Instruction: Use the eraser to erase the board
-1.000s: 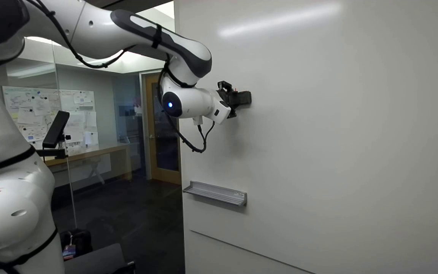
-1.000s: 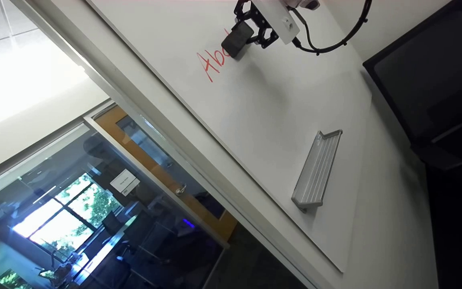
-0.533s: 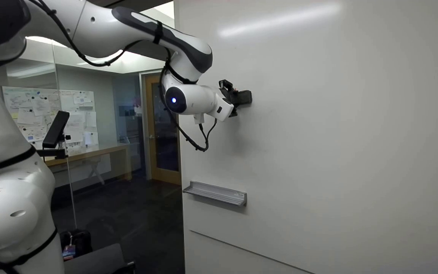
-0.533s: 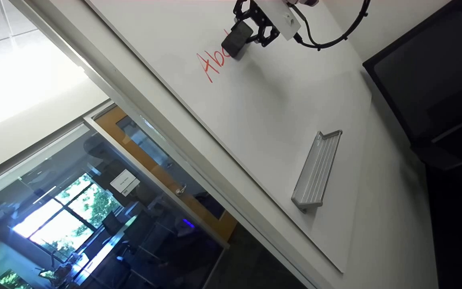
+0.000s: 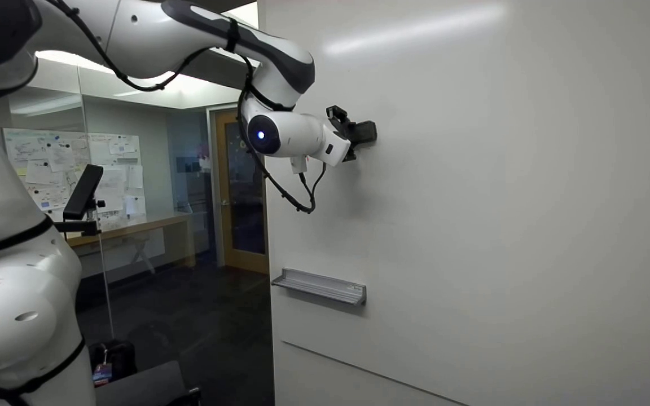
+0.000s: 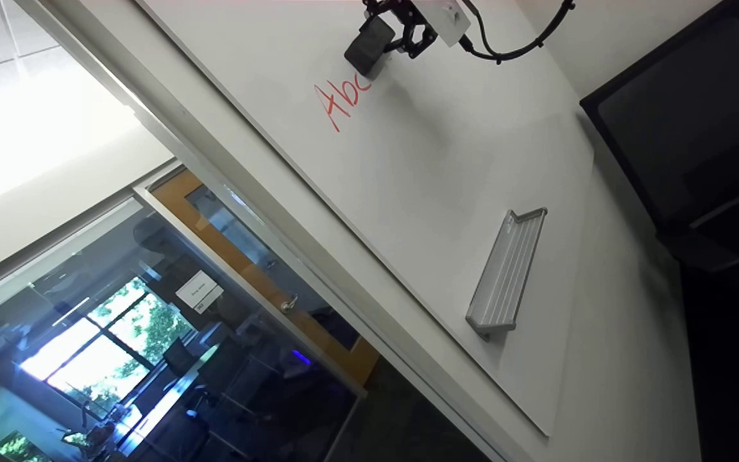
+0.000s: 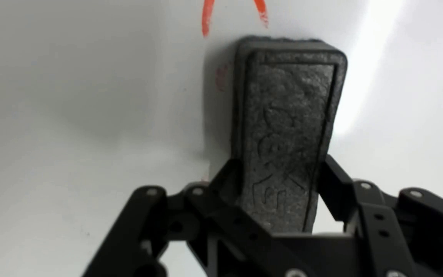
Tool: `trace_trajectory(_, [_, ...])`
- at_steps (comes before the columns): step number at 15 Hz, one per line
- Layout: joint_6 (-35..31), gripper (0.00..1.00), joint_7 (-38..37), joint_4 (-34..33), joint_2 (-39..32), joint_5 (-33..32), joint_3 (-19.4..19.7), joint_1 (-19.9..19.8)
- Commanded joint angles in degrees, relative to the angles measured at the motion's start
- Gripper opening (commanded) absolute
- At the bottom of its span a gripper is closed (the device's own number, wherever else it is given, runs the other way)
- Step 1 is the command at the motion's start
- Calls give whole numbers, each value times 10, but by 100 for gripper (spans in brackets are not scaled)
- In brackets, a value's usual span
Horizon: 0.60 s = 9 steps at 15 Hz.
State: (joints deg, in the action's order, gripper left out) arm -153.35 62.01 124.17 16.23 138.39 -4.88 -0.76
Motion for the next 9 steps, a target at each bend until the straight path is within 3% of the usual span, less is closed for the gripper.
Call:
trace_trajectory(1, [-20, 30, -56, -73, -28, -34, -8, 15])
trace_trajectory(4, [-44, 30, -139, -72, -29, -101, -31, 14])
trace_trajectory(5, [-55, 30, -160, -71, -30, -121, -21, 32])
trace_trajectory(9, [-47, 30, -258, -55, -31, -193, -22, 43])
